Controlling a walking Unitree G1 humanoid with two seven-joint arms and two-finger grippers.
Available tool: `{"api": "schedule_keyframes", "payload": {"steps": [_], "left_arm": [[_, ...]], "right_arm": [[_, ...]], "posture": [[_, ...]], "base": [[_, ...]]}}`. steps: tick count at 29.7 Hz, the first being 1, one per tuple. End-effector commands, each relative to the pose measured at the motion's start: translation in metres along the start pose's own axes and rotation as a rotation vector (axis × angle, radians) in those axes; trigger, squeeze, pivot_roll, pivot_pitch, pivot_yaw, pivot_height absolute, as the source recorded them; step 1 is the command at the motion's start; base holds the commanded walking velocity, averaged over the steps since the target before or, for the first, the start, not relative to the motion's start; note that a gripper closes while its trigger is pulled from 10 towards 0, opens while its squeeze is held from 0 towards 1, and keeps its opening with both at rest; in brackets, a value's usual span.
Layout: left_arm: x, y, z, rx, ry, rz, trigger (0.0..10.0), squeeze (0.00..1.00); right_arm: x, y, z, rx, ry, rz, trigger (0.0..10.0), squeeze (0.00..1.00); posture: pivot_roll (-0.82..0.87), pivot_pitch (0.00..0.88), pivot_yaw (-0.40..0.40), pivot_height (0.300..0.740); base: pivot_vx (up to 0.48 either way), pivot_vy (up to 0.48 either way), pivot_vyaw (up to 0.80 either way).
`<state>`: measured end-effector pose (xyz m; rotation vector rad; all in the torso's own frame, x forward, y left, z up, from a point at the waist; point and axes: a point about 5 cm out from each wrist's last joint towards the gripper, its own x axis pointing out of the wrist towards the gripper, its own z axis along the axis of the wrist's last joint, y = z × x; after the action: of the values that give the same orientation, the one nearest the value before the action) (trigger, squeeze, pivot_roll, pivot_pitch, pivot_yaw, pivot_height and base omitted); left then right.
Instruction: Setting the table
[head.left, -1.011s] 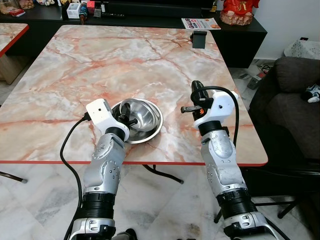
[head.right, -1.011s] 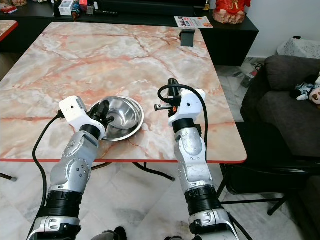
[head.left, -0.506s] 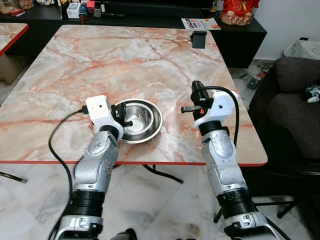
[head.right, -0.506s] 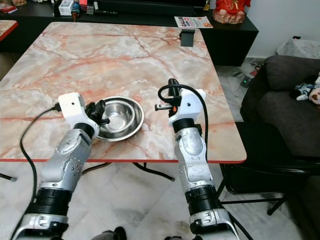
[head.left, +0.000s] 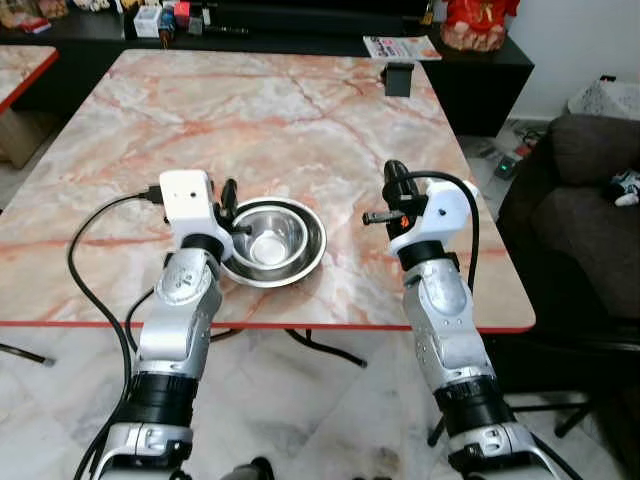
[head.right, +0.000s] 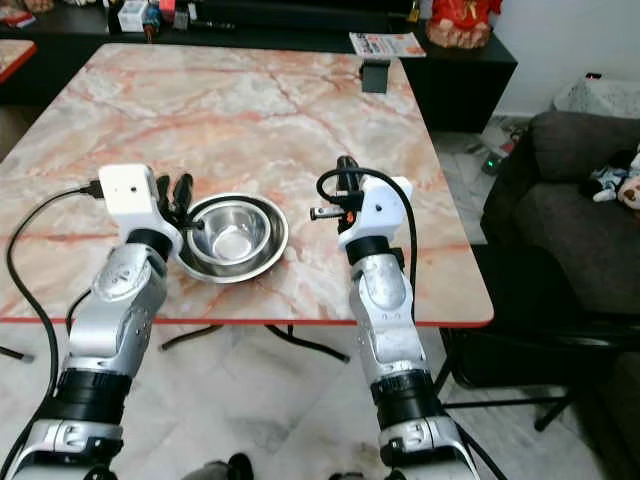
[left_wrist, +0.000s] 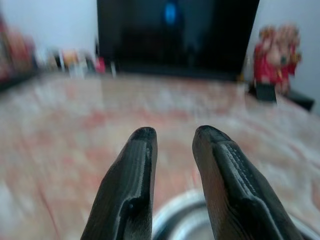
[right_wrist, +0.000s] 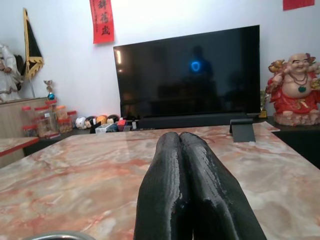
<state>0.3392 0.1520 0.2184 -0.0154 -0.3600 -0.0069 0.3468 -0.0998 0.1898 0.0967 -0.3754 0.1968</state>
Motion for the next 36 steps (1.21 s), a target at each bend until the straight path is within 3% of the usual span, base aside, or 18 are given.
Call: {"api": "schedule_keyframes", "payload": {"steps": [1,7,9,17,36], "left_arm": [[-0.001,-0.007,0.011,0.037,-0.084,-0.023,10.0,0.00],[-0.009,-0.025,-0.002,0.132,-0.124,-0.136,10.0,0.00],[-0.009,-0.026,-0.008,0.075,-0.099,-0.118,10.0,0.00],[-0.008,-0.030,-0.020,0.031,-0.077,-0.107,10.0,0.00],[-0.002,-0.031,-0.020,0.057,-0.086,-0.135,10.0,0.00]], "right_arm": [[0.002,-0.001,0.007,0.014,-0.041,-0.013,10.0,0.00],[0.001,-0.002,0.005,0.008,-0.049,-0.026,10.0,0.00],[0.000,-0.001,0.003,-0.028,-0.049,-0.020,10.0,0.00],[0.000,-0.013,0.004,-0.043,-0.063,-0.078,10.0,0.00],[0.000,-0.017,0.002,-0.031,-0.072,-0.118,10.0,0.00]], "posture": [[0.00,0.128,-0.062,0.740],[0.00,0.109,-0.047,0.740],[-0.01,0.095,-0.032,0.740],[-0.02,0.065,-0.016,0.740],[-0.02,0.040,0.004,0.740]], "base": [[0.000,0.000,0.00],[0.000,0.000,0.00],[0.000,0.000,0.00],[0.000,0.000,0.00],[0.000,0.266,-0.13]]}}
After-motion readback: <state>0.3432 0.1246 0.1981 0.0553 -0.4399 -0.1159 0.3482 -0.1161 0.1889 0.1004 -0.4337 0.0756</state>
